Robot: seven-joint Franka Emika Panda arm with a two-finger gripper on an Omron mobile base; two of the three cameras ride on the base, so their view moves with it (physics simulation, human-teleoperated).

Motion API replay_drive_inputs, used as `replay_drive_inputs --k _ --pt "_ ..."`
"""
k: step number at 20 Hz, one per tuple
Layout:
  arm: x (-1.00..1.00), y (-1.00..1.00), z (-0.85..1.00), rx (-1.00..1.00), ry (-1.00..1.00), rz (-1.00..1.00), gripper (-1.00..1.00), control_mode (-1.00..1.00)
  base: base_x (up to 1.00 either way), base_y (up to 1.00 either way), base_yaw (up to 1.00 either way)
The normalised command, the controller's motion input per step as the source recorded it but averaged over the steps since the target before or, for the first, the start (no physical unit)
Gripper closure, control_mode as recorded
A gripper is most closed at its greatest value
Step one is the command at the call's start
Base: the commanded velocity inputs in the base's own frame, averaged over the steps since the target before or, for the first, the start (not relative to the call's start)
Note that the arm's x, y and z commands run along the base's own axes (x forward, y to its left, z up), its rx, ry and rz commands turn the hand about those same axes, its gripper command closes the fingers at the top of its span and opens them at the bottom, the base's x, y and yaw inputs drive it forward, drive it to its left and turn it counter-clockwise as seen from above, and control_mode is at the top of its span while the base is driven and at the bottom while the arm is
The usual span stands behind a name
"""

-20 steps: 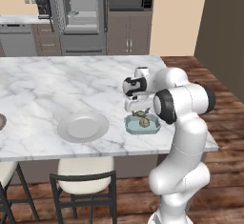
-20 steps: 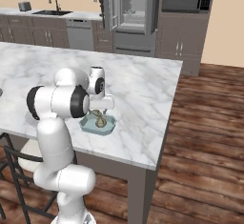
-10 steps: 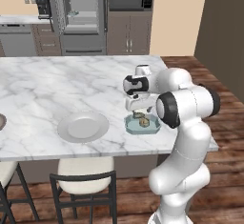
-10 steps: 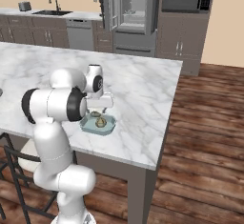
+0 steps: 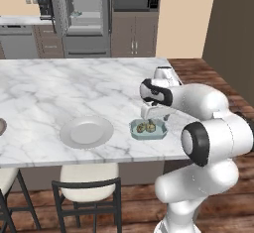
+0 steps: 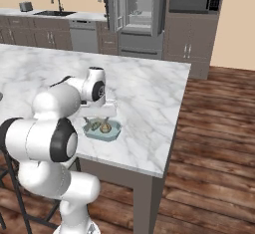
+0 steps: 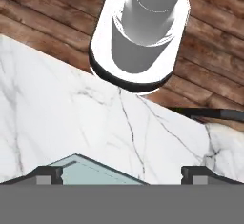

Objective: Place two dumplings into each of the tupperware containers and then place the containers in the fridge.

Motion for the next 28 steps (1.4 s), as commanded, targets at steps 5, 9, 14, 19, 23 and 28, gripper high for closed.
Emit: replay_drive_inputs --k 5,9,14,19,23,28 --pt "0.06 -0.95 0.07 0.15 -0.1 -0.2 -1.0 -1.0 0.0 0.0 0.0" --pt "0.47 -0.5 -0.49 0.03 0.0 -0.14 -1.0 -1.0 0.0 0.0 0.0" --pt "0.6 -0.03 -0.54 0.0 0.0 -0.02 -1.0 -1.0 0.0 0.0 0.0" --pt "0.39 0.0 -0.4 0.0 0.0 0.0 -1.0 -1.0 0.0 0.0 0.0" --pt "0.3 0.0 -0.43 0.0 0.0 0.0 -1.0 -1.0 0.0 0.0 0.0" --pt "0.16 0.0 -0.52 -0.02 0.0 -0.01 -1.0 -1.0 0.0 0.0 0.0"
